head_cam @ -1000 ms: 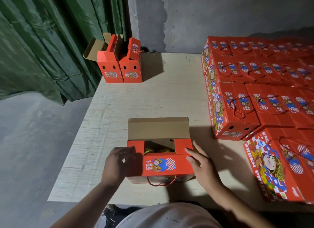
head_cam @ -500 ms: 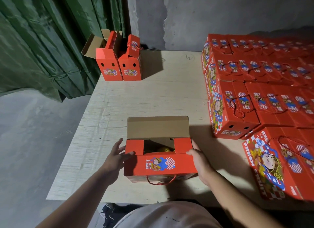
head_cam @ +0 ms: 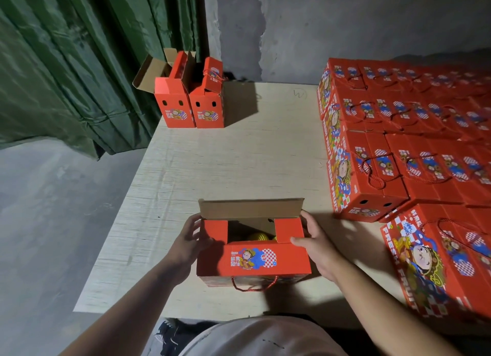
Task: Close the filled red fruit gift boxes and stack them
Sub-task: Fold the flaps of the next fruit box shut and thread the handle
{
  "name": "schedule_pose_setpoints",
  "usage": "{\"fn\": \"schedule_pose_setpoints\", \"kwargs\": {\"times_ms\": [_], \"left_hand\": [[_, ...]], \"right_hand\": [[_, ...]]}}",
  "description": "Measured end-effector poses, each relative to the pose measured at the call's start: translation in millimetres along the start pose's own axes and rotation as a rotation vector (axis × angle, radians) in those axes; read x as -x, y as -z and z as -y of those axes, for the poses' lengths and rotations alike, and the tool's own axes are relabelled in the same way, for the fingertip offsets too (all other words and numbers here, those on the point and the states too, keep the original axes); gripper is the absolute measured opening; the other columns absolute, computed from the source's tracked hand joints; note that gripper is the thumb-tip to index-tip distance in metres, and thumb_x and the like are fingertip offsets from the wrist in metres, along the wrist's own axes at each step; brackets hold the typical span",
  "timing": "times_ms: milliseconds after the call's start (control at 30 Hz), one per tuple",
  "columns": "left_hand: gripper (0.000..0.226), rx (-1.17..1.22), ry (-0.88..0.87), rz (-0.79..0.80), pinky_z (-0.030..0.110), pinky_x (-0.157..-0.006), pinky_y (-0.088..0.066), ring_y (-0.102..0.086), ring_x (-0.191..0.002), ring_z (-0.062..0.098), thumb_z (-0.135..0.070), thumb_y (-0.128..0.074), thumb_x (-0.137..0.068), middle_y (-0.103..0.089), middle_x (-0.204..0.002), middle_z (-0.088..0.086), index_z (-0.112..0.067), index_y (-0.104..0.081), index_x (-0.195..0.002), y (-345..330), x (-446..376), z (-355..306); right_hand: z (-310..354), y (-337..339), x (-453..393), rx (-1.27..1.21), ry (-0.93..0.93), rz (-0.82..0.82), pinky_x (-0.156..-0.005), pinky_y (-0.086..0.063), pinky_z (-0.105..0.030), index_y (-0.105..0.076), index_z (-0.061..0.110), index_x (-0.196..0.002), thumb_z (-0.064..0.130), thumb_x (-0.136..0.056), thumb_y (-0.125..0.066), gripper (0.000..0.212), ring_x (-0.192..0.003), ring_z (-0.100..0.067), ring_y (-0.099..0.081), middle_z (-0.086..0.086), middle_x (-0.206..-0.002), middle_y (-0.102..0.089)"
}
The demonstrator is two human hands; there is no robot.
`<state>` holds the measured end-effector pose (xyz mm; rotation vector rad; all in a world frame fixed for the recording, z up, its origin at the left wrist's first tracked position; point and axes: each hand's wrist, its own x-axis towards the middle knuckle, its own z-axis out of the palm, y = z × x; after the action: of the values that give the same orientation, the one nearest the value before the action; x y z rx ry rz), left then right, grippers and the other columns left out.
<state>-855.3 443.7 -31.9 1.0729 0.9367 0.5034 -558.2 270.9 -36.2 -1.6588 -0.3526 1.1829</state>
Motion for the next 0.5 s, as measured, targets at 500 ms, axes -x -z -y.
{"fn": "schedule_pose_setpoints", "kwargs": {"times_ms": [500], "left_hand": [[0.039,-0.366,-0.178,-0.102,0.055,-0.098,-0.058,-0.059,-0.129,0.013,0.015,-0.057,-0.092,-0.064,-0.135,-0.007,-0.02,-0.053,-0.11,-7,18,1]], "right_hand": [[-6,0,15,0.118,0.235,-0.007,-0.064,-0.059,-0.029,-0.055,0.023,-0.117,-0.008,-0.091,-0.071,0.043,-0.09,-0.012,-0.075,0.006,-0.114,-0.073]]}}
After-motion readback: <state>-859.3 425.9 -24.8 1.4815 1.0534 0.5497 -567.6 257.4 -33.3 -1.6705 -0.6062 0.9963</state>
